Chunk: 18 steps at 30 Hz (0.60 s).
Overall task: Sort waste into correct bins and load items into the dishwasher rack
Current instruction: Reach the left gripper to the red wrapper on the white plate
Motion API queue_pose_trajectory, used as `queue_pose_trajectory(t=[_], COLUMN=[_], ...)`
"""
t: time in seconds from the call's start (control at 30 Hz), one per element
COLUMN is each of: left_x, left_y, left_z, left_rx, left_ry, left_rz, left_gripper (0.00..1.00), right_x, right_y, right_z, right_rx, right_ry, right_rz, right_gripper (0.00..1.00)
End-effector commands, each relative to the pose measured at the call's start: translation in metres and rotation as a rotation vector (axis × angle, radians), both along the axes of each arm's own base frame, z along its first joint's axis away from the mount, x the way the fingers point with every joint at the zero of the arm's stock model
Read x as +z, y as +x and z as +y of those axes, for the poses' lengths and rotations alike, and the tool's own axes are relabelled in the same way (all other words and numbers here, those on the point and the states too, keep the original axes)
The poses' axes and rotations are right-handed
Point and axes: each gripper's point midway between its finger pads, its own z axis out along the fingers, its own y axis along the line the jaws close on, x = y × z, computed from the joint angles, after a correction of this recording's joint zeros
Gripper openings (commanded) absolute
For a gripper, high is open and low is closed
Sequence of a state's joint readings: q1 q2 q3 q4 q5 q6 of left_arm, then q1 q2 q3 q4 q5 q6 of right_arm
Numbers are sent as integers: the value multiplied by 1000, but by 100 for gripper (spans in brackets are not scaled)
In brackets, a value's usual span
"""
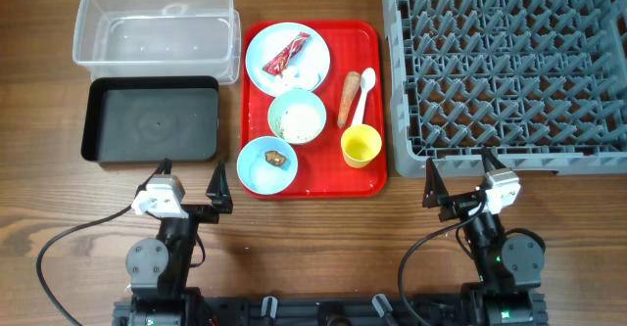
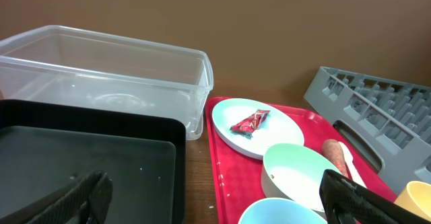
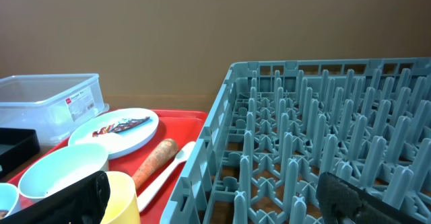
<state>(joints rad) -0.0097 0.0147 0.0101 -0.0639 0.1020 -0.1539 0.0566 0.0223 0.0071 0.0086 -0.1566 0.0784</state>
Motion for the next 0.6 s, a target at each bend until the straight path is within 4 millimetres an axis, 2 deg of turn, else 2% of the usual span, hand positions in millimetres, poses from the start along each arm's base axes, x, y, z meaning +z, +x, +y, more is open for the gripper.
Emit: queue_pose_trajectory(t=[0.0,0.47,0.57], left_x=[0,0,0], left_y=[0,0,0], left_z=[3,3,3], left_rx=[14,14,14], left_ry=[9,9,9], left_rz=[-4,-4,-4], left_gripper=[100,100,100], right_x=[2,2,0], right_y=[-1,-1,1], right_z=[4,4,-4], right_rx=[20,20,-23], right_ry=[7,7,-78], right_rz=[-8,-8,-17], right_gripper=[100,100,100])
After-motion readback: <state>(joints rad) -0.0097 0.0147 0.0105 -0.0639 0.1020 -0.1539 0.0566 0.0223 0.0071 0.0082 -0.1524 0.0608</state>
